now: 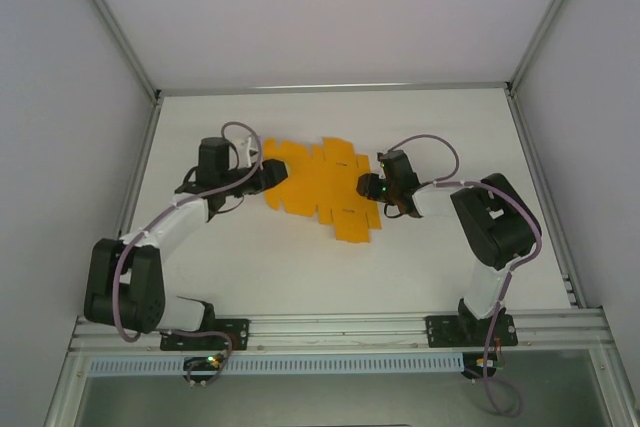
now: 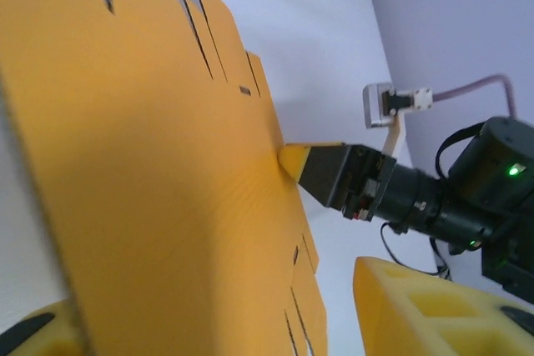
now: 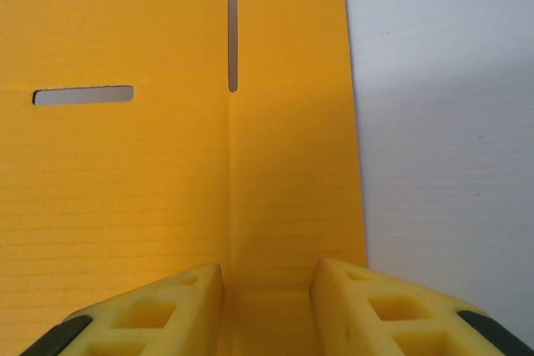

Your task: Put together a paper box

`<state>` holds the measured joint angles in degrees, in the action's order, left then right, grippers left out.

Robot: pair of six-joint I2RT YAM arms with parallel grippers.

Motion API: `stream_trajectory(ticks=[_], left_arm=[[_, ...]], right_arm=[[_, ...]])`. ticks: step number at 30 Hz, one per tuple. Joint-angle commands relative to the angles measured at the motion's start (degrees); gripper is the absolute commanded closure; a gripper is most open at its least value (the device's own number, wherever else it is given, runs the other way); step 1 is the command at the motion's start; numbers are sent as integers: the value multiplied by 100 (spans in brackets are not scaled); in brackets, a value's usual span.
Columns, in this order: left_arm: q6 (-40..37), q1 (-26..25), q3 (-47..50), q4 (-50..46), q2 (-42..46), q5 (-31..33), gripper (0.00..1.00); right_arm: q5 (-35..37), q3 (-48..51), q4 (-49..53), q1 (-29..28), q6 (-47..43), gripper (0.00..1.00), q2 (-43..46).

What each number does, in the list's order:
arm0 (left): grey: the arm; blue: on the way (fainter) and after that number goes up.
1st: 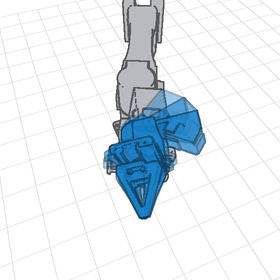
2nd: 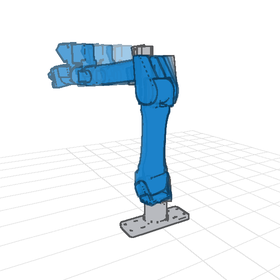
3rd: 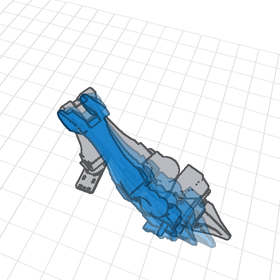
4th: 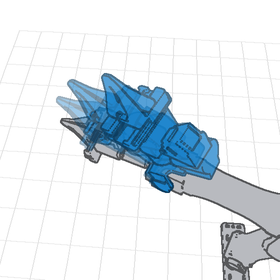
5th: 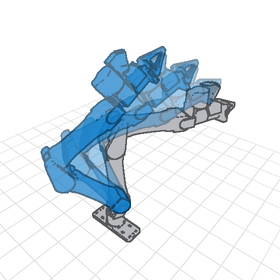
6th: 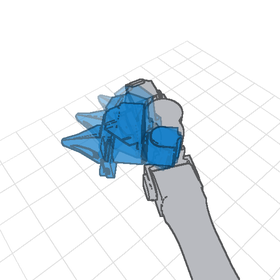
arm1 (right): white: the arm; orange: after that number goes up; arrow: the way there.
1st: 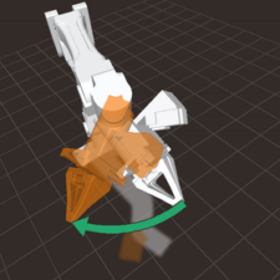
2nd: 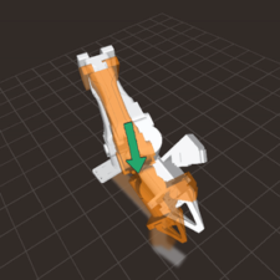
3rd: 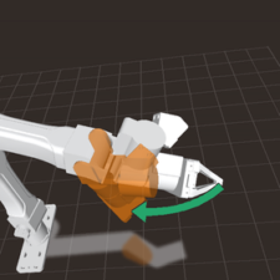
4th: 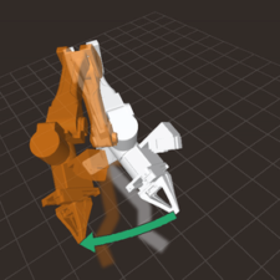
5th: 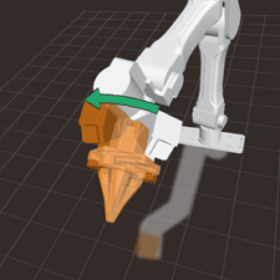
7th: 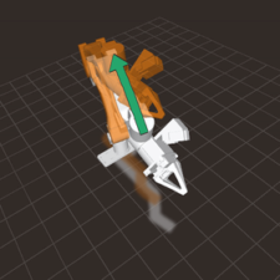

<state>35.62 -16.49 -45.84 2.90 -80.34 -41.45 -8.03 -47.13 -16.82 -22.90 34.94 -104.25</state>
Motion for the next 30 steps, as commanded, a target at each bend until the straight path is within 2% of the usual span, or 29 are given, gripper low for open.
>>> stream_trajectory(ticks=[1, 3, 7, 11, 14, 17, 22, 26, 30], left_arm=[[-260, -98, -278, -368, -199, 127, 57], [-392, -125, -348, -580, -191, 290, 71], [-768, -171, -352, -1097, 81, 950, 87], [-942, -127, -173, -1000, 425, 920, 100], [-846, -36, -38, -599, 719, 422, 100], [-361, 174, 185, 233, 1084, -511, 100], [651, 324, 505, 1812, 1732, -1501, 100], [1569, 305, 646, 3091, 2046, -1991, 100], [1705, 295, 618, 3191, 2253, -2064, 100]], right_arm=[[-519, 356, 1049, -151, 148, 63, -424], [-500, 376, 1052, -143, 123, 63, -398], [-378, 461, 1177, -69, 114, 62, -168], [-546, 681, 1248, 128, 30, 54, 642], [-850, 830, 1420, 360, -279, 41, 1584], [-1300, 1091, 1400, 796, -480, 34, 2593], [-3568, 1538, 655, 1890, -566, 14, 3883], [-4172, 1427, 551, 2105, -538, 12, 4348], [-4530, 1178, 244, 2114, -238, 14, 4349]])
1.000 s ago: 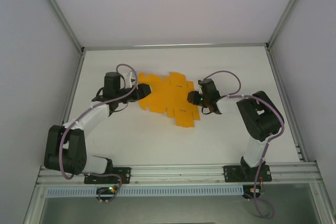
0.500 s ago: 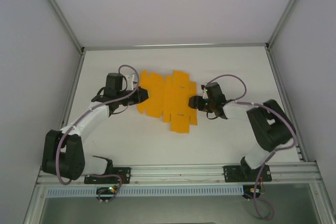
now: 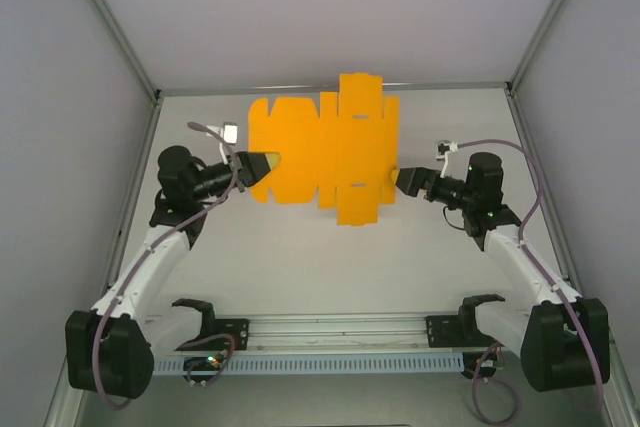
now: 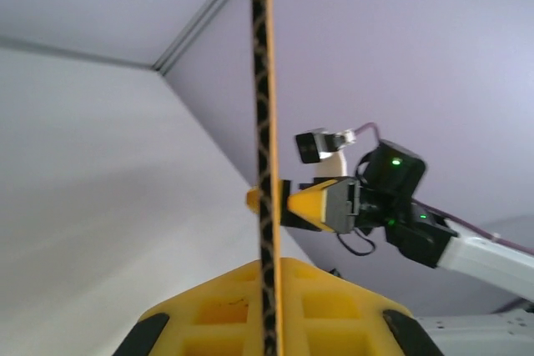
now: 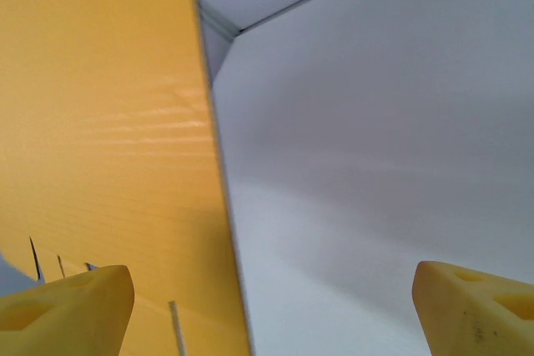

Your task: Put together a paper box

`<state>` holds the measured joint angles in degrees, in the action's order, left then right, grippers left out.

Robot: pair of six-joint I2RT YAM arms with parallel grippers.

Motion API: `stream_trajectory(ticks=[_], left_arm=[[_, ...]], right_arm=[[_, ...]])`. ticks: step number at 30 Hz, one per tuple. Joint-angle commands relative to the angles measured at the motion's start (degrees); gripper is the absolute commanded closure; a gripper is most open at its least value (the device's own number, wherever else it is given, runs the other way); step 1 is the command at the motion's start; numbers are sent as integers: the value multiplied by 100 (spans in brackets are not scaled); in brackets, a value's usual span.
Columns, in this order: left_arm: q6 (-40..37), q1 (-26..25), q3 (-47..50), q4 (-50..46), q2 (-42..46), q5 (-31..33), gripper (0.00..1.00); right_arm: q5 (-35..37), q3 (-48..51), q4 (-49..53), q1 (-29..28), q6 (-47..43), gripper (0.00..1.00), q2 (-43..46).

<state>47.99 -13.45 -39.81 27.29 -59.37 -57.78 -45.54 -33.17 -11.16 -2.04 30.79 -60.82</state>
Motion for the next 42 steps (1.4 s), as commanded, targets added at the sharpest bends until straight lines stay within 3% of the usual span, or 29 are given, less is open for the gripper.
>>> stream_trajectory(ticks=[1, 7, 9, 11, 14, 18, 23, 26, 30, 32, 37, 42], left_arm=[[491, -33, 35, 807, 184, -435, 100], [469, -93, 104, 809, 181, -405, 100], [480, -94, 141, 811, 149, -367, 100], [453, -89, 157, 783, 121, -330, 100], [202, -84, 131, 382, 94, -189, 100], [-650, -197, -68, -939, 69, 404, 100], [-2090, -952, -634, -3017, -55, 2408, 100], [-2234, -1327, -826, -3304, -327, 3156, 100], [-2023, -1530, -844, -2960, -738, 3200, 100], [-2020, -1638, -905, -2982, -898, 3249, 100], [-1977, -1835, -796, -3079, -898, 3728, 100], [-1863, -1958, -606, -3029, -816, 4063, 100]], right_arm=[[-877, -277, -497, 28, 307, 16, -47], [-1445, -459, -1605, 2, 1105, 29, -366], [-1495, -560, -1525, -23, 1167, 42, -421], [-1496, -627, -1339, -29, 1135, 61, -426], [-1275, -753, -639, -60, 809, 87, -295], [-133, -1253, 1393, -355, -259, 97, 44], [2210, -2115, 3290, -1541, -1149, 99, 217], [3190, -2522, 3806, -2079, -1203, 100, 50], [4144, -2938, 4108, -2741, -1306, 100, -371], [4995, -3260, 4557, -2967, -1293, 100, -702], [6702, -3894, 5420, -3147, -1317, 100, -1464], [7399, -4303, 5686, -3415, -1632, 100, -2170]])
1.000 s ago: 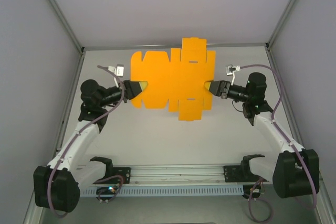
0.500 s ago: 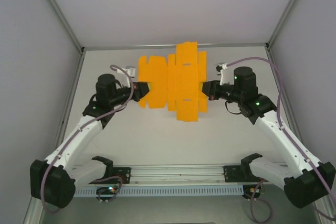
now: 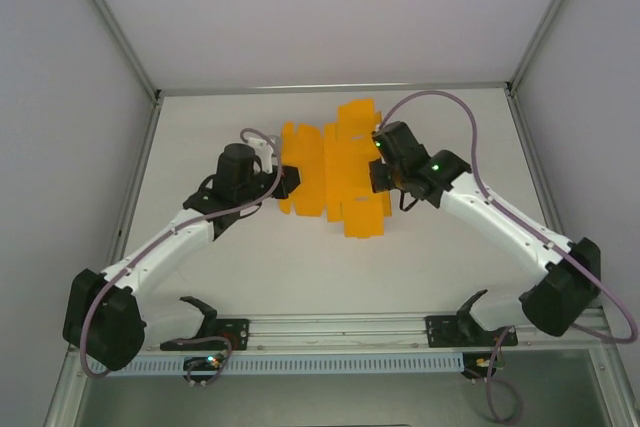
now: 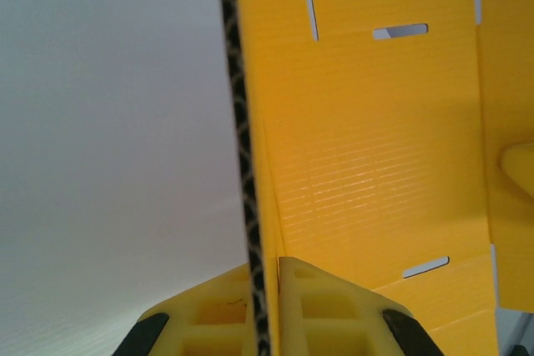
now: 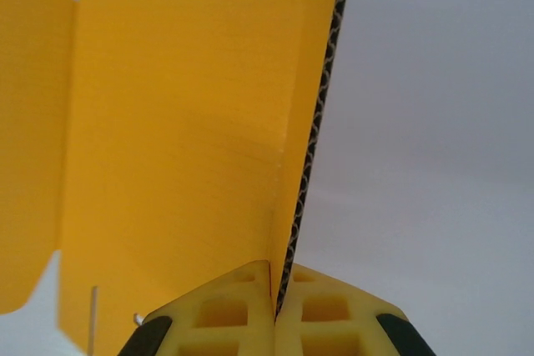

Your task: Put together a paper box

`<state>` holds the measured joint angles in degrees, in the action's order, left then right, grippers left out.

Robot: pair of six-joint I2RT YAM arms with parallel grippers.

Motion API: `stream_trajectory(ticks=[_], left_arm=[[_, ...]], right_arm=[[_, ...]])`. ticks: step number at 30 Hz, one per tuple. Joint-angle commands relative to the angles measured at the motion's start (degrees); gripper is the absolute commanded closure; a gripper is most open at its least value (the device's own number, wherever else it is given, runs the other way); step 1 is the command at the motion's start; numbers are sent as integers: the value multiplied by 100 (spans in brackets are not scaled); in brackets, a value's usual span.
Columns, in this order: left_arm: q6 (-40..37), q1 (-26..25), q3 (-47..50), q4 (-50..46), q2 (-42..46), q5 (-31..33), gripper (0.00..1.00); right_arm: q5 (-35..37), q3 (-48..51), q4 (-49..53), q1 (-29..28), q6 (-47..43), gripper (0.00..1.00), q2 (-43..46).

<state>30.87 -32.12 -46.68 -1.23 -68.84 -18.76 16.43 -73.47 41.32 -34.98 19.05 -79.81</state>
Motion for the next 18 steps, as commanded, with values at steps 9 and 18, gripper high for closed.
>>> stream_trajectory(ticks=[9, 18], left_arm=[[455, -124, 609, 389, 3, 209, 99], [625, -127, 1085, -149, -35, 831, 65]], right_arm=[[2843, -473, -925, -746, -2597, 100, -1265], [1648, 292, -3001, -894, -4838, 100, -1115]])
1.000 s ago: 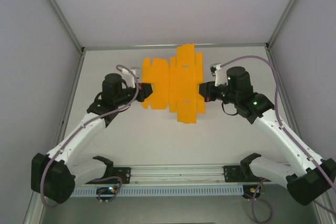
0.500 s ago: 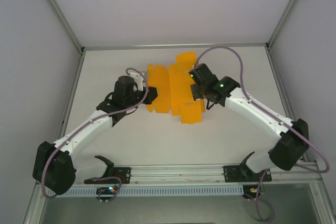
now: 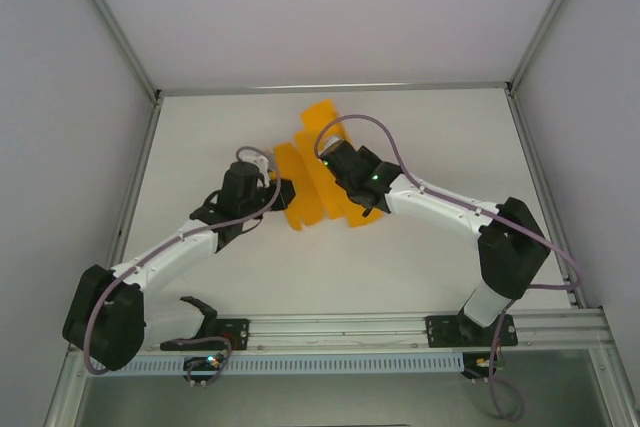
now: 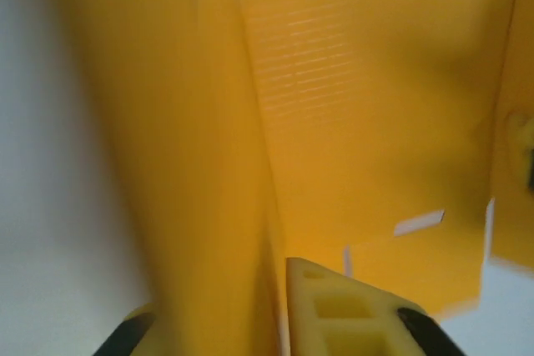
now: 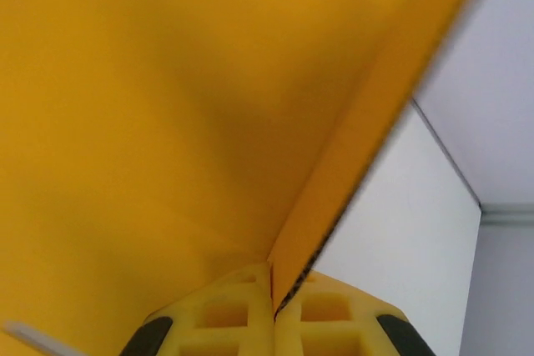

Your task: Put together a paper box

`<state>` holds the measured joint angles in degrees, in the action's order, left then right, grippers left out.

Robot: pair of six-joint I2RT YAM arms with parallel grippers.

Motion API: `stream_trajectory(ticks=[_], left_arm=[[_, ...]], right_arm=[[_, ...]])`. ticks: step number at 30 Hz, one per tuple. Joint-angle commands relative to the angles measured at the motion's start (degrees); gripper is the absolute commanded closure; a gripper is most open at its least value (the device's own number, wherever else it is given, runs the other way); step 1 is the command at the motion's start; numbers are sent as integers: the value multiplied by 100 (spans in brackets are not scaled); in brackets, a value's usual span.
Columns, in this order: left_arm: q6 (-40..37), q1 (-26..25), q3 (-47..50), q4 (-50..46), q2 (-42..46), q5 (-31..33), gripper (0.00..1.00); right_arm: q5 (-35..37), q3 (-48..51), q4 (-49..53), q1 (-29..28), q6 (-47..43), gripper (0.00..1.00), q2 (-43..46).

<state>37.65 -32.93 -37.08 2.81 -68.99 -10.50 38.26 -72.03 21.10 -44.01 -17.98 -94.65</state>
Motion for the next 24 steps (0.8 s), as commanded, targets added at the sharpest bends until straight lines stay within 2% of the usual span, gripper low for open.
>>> stream_trajectory(ticks=[1, 3, 5, 7, 9, 10, 13, 17, 21, 24], left_arm=[[-58, -38, 153, -763, 20, 161, 64], [-56, -16, 241, -1166, 157, 450, 63], [-65, -1, 334, -1442, 340, 545, 49], [3, 5, 406, -1726, 598, 669, 41], [94, 4, 430, -1991, 876, 736, 21], [139, 8, 441, -2107, 1011, 768, 2], [216, 27, 349, -2470, 1385, 915, 0], [153, 176, 32, -2814, 1667, 895, 0], [161, 621, -520, -2556, 1493, 3, 0], [355, 1020, -908, -1918, 1107, -820, 0]], right_arm=[[-837, 293, -1061, 13, -1420, 100, 496], [-1369, 469, -1004, 80, -1821, 100, 722], [-2020, 509, -581, 185, -2176, 100, 871], [-2315, 916, -890, 187, -2944, 100, 1057], [-2235, 1355, -1686, 179, -3599, 100, 1135], [-2141, 1419, -1886, 182, -3805, 100, 1104], [-1692, 1425, -2348, 176, -4505, 100, 869], [-1384, 1930, -4289, 172, -5682, 100, 505], [-1229, 2241, -5277, 116, -6382, 100, -6], [-1167, 2338, -5662, 78, -6427, 100, -299]])
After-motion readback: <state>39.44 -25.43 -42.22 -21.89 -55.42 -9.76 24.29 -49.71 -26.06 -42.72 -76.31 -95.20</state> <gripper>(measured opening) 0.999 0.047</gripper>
